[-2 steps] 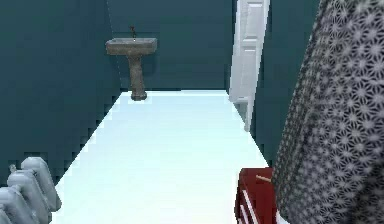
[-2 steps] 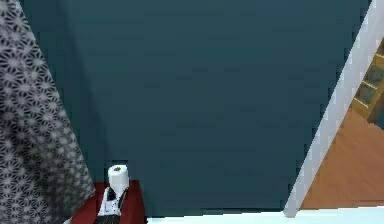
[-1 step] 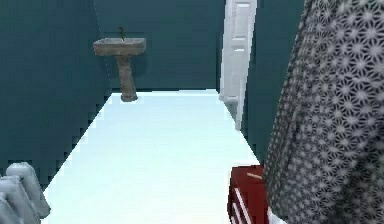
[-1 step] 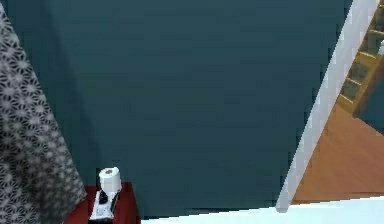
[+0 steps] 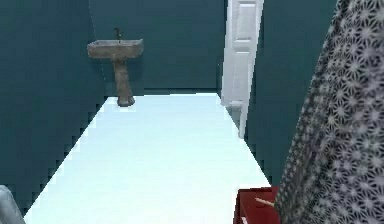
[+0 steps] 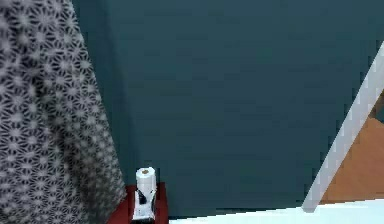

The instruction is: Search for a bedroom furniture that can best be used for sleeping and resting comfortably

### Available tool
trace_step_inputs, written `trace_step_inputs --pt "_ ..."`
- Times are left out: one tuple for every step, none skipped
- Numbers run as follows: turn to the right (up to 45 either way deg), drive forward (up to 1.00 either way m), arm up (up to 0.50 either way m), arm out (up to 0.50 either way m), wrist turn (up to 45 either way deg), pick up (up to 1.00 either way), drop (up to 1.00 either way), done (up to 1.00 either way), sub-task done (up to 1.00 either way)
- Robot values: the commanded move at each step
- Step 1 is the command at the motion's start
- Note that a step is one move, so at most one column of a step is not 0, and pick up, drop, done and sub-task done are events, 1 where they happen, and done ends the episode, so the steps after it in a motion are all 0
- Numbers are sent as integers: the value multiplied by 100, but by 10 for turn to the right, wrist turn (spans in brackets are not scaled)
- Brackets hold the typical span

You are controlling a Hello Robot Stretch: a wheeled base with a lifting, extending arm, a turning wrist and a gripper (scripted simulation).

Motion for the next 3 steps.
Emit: trace_step_inputs --pt "-150 0 0 0 0 0 0 0 0" --pt "0 85 0 0 0 0 0 0 0" --pt "450 0 0 0 0 0 0 0 0"
